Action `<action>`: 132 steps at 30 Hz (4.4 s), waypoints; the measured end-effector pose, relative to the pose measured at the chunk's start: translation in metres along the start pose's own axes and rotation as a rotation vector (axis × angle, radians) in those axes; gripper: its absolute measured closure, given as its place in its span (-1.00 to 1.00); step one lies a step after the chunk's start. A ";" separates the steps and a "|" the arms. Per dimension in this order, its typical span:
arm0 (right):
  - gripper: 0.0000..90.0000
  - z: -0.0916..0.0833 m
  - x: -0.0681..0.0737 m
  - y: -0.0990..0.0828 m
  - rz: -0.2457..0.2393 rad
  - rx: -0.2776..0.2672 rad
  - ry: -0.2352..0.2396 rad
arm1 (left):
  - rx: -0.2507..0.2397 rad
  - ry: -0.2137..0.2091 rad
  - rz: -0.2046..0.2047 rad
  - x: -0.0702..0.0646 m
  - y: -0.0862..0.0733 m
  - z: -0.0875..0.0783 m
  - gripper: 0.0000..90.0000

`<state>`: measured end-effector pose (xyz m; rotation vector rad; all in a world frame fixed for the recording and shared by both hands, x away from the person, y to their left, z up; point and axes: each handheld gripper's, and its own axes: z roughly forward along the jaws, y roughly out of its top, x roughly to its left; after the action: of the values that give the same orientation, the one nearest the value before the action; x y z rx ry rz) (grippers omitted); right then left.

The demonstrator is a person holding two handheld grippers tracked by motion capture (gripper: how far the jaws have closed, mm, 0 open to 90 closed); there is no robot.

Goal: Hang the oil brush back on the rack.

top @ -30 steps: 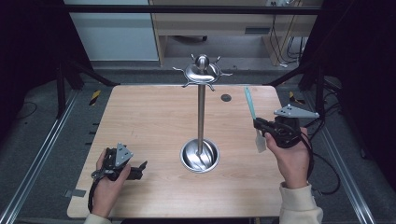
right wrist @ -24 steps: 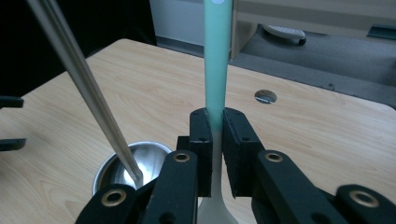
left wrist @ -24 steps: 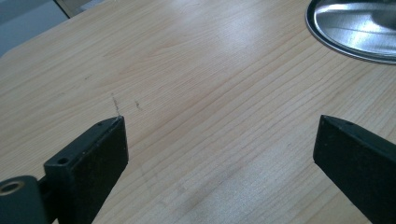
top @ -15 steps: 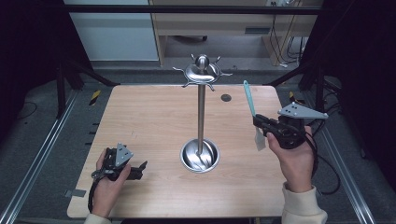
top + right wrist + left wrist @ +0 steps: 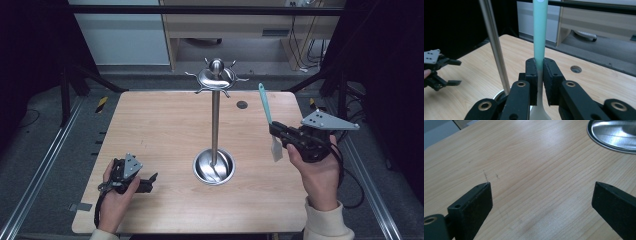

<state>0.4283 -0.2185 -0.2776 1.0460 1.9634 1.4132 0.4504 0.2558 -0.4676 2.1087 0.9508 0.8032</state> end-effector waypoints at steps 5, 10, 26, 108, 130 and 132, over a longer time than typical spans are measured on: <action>0.84 -0.005 0.005 0.003 -0.003 -0.025 0.021 | 0.000 0.002 -0.001 0.000 0.000 0.000 -0.94; 0.84 -0.014 0.013 0.006 -0.018 -0.060 0.017 | 0.000 0.002 -0.002 0.000 0.000 0.000 -0.94; 0.84 -0.016 0.065 0.007 -0.075 -0.105 0.021 | -0.002 0.005 -0.004 0.002 0.000 -0.001 -0.94; 0.84 0.030 0.090 -0.006 -0.075 -0.158 0.010 | 0.006 -0.005 0.009 -0.001 0.000 0.000 -0.94; 0.92 0.035 0.090 -0.006 -0.079 -0.145 0.028 | 0.006 -0.006 0.010 -0.002 0.000 0.000 -0.94; 0.92 0.035 0.091 -0.005 -0.077 -0.146 0.027 | 0.007 -0.007 0.010 -0.001 0.000 0.000 -0.94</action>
<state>0.4009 -0.1261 -0.2911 0.8816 1.8672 1.5102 0.4501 0.2545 -0.4681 2.1222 0.9410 0.7986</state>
